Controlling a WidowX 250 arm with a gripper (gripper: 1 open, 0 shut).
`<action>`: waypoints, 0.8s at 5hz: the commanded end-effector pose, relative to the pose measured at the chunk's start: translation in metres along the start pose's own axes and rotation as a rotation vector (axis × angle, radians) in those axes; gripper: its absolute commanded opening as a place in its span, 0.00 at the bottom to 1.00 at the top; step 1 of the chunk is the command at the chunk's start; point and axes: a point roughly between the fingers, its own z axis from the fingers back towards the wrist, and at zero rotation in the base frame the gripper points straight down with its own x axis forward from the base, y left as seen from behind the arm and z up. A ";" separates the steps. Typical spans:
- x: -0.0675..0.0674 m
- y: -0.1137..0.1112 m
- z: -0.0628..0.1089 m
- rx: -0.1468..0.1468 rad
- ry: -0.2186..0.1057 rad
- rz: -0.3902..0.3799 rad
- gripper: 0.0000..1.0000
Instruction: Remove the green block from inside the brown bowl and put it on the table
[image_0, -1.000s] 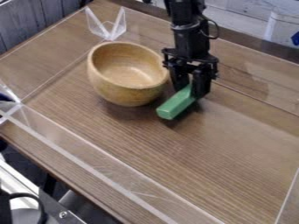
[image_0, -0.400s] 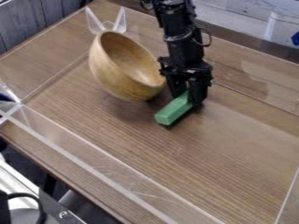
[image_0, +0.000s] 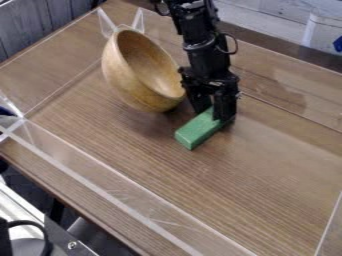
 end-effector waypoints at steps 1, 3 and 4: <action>0.005 0.003 0.023 -0.031 -0.072 0.054 1.00; 0.010 -0.002 0.068 -0.094 -0.195 0.110 1.00; 0.013 -0.001 0.099 -0.106 -0.262 0.105 1.00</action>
